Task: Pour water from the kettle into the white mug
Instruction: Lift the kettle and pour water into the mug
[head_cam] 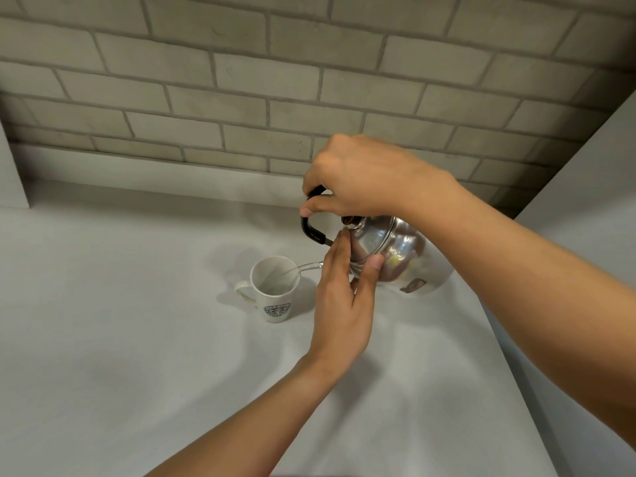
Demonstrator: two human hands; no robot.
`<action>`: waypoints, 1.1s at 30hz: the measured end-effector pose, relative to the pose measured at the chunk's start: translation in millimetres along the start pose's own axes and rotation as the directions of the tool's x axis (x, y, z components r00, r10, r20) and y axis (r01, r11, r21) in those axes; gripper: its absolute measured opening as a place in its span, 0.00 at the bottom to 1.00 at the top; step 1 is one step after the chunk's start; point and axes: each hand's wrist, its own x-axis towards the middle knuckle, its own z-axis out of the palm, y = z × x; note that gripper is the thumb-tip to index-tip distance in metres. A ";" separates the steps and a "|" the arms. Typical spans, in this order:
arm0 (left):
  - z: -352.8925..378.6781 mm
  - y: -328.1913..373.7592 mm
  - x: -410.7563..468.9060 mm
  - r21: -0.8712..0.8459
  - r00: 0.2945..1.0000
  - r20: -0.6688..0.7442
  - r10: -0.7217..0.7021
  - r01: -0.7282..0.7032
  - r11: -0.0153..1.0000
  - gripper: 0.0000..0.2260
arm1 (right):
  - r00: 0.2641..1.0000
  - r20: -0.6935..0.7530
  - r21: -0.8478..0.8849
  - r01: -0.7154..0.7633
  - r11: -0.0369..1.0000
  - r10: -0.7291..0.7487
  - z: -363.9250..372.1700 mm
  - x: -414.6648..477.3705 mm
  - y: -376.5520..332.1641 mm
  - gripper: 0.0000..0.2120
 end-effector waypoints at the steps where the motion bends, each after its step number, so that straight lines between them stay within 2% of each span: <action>1: 0.0 0.2 0.3 0.001 1.000 -0.002 0.002 -0.002 1.000 0.32 | 1.000 0.004 -0.003 0.000 1.000 0.000 -0.5 0.4 -0.3 0.20; 23: 0.5 4.3 3.0 -0.060 0.999 -0.034 0.017 -0.019 0.998 0.30 | 1.000 0.009 -0.027 0.023 0.999 -0.023 -8.0 9.4 -4.3 0.20; 28: 0.4 7.3 3.2 -0.071 0.998 -0.044 0.037 -0.040 0.997 0.19 | 1.000 0.021 -0.026 0.021 0.999 -0.021 -11.1 10.8 -7.0 0.20; 33: -0.6 5.8 4.0 -0.079 0.998 -0.046 0.034 -0.038 0.996 0.25 | 1.000 0.021 -0.033 0.018 0.999 -0.017 -11.8 12.1 -8.2 0.20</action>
